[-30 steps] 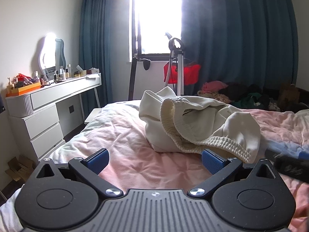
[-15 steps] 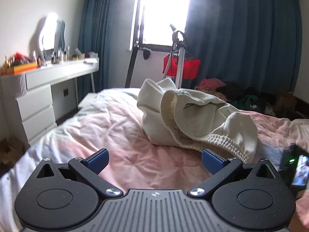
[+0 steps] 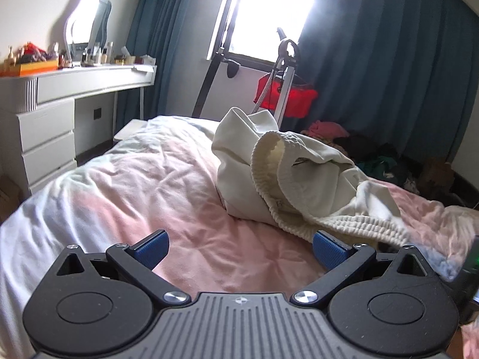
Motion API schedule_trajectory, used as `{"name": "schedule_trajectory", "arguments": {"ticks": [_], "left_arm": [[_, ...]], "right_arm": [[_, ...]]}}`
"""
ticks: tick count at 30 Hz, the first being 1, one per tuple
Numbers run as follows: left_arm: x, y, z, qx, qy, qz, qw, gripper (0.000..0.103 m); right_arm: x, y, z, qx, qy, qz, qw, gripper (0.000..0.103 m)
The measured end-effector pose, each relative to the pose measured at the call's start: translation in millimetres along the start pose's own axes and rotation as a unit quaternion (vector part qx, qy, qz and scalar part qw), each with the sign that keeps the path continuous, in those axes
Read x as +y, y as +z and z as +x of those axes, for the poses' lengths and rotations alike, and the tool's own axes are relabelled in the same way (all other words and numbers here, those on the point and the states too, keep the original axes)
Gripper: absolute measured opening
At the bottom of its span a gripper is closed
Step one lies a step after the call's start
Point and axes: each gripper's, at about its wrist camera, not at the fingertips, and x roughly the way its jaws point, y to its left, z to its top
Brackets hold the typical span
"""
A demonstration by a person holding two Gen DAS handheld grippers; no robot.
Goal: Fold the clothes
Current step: 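Reach the left gripper to the ribbed cuff of the cream sweatpants and close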
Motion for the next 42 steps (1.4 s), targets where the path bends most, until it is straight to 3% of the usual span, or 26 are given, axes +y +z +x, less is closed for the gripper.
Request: {"name": "schedule_trajectory", "arguments": {"ticks": [3,7,10,13,16,19,21,26,33,35,37,38,40,41,42], "left_arm": [[5.5,2.4,-2.4,-0.007,-0.011,-0.017,0.9998,0.103],[12.4,4.2,-6.9,-0.006,-0.061,-0.05,0.9968,0.103],[18.1,3.9,-9.5,0.009,-0.133,-0.093,0.9867,0.103],[22.3,-0.8,-10.2,0.022,-0.178,-0.136,0.9743,0.103],[23.4,-4.5,-0.1,0.05,-0.173,-0.148,0.9724,0.102],[27.0,-9.9,14.1,0.076,-0.165,-0.161,0.97,0.101],[31.0,-14.9,23.8,0.1,-0.174,-0.183,0.9624,0.099],[32.7,-29.8,33.4,0.137,-0.19,-0.209,0.9494,0.096],[7.0,-58.9,55.1,0.193,-0.18,-0.175,0.9484,0.08],[1.9,-58.3,62.6,0.183,-0.174,-0.16,0.9541,0.076],[0.4,-56.0,68.2,0.166,-0.162,-0.15,0.961,0.064],[1.1,-55.0,69.8,0.159,-0.162,-0.152,0.9619,0.049],[6.9,-53.1,72.1,0.156,-0.178,-0.178,0.955,0.03],[11.5,-51.5,71.1,0.157,-0.201,-0.2,0.946,0.02],[15.7,-49.6,69.4,0.155,-0.223,-0.219,0.9373,0.02]], "right_arm": [[6.3,12.6,-29.1,-0.024,-0.007,-0.014,1.0,0.023],[11.5,32.5,-70.5,-0.044,-0.004,-0.048,0.998,0.022],[8.9,47.6,-105.9,-0.047,0.007,-0.058,0.997,0.021],[1.8,52.3,-147.7,-0.052,0.023,-0.064,0.996,0.021],[5.1,36.9,-175.7,-0.053,0.023,-0.102,0.993,0.021],[10.1,17.5,-172.4,-0.006,0.009,-0.121,0.993,0.021],[13.2,12.9,-162.3,0.018,0.004,-0.125,0.992,0.022],[10.9,13.0,-154.6,0.031,0.0,-0.098,0.995,0.023],[-3.3,12.5,-153.4,0.049,-0.003,-0.05,0.998,0.024],[-5.2,11.7,-152.9,0.053,-0.006,-0.044,0.998,0.024],[-6.5,10.7,-152.0,0.055,-0.011,-0.043,0.998,0.024],[-7.4,10.4,-152.2,0.052,-0.018,-0.041,0.998,0.024],[-9.4,10.0,-152.4,0.048,-0.031,-0.039,0.998,0.024],[-10.3,10.0,-152.1,0.047,-0.037,-0.038,0.997,0.024],[-11.3,10.1,-151.9,0.046,-0.043,-0.037,0.997,0.024]]}}
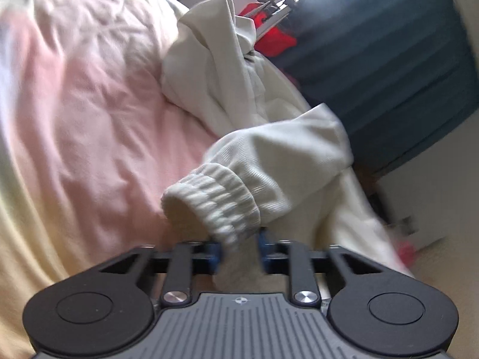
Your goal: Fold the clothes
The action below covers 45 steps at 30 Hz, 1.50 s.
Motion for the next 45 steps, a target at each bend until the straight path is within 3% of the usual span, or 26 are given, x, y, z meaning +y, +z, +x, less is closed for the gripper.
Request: {"name": "schedule_trajectory", "arguments": {"ticks": [5,9,13,16,19,20,22,25,29,31,33,34,36,38,40,42,44,45], "left_arm": [[-3.5,6.7,-29.5,-0.05,-0.08,-0.009,0.9955,0.012],[13.1,23.7,-55.7,-0.132,-0.121,-0.086,0.9801,0.009],[40.5,45.8,-54.1,-0.174,-0.053,-0.142,0.9731,0.008],[54.4,60.7,-33.2,-0.157,0.041,-0.132,0.9778,0.008],[63.2,69.4,-14.9,-0.124,0.104,-0.111,0.9806,0.008],[65.0,69.8,-12.7,-0.118,0.107,-0.11,0.981,0.009],[65.6,70.5,-14.1,-0.113,0.102,-0.108,0.9825,0.009],[57.1,75.1,-20.7,-0.09,0.107,-0.081,0.9868,0.01],[39.6,83.3,-30.0,-0.03,0.126,-0.031,0.9911,0.013],[32.2,86.4,-35.9,-0.004,0.13,0.006,0.9914,0.023],[25.3,87.0,-43.6,0.012,0.132,0.056,0.9896,0.046],[20.5,83.1,-50.5,-0.002,0.137,0.1,0.9855,0.05],[14.1,75.1,-60.0,-0.04,0.139,0.172,0.9743,0.068],[13.0,76.9,-55.5,-0.055,0.135,0.192,0.9704,0.071],[17.3,86.7,-40.5,-0.05,0.114,0.177,0.9763,0.073],[22.0,95.6,-24.6,-0.042,0.095,0.164,0.981,0.074],[29.1,95.7,-1.9,-0.01,0.096,0.168,0.981,0.074],[32.3,91.9,9.2,0.005,0.105,0.173,0.9793,0.073]], "right_arm": [[-2.1,-0.2,4.6,0.009,-0.006,0.003,1.0,0.025],[5.5,-4.9,14.8,0.034,-0.003,-0.028,0.999,0.034],[23.9,-15.2,26.8,0.081,0.039,-0.082,0.993,0.041],[40.9,-22.8,28.5,0.103,0.079,-0.125,0.984,0.068],[43.3,-24.0,25.1,0.122,0.126,-0.119,0.977,0.075],[41.4,-23.2,23.8,0.127,0.142,-0.107,0.976,0.082],[25.0,-15.9,22.5,0.136,0.181,-0.04,0.973,0.082],[-12.6,-8.0,26.0,0.149,0.228,0.109,0.956,0.082],[-53.0,-11.5,34.8,0.139,0.211,0.242,0.937,0.082],[-62.8,-13.9,39.0,0.136,0.178,0.272,0.936,0.084],[-70.4,-19.7,46.7,0.14,0.161,0.305,0.928,0.084],[-73.6,-23.2,51.5,0.144,0.153,0.324,0.922,0.083],[-80.0,-30.0,58.4,0.148,0.13,0.363,0.911,0.084],[-87.3,-39.3,61.1,0.144,0.136,0.411,0.89,0.084],[-89.3,-44.7,60.9,0.131,0.157,0.441,0.874,0.083],[-84.2,-42.3,62.3,0.131,0.15,0.419,0.886,0.084],[-79.8,-41.5,66.4,0.141,0.129,0.393,0.9,0.084],[-78.8,-42.2,69.8,0.15,0.122,0.39,0.9,0.084]]}}
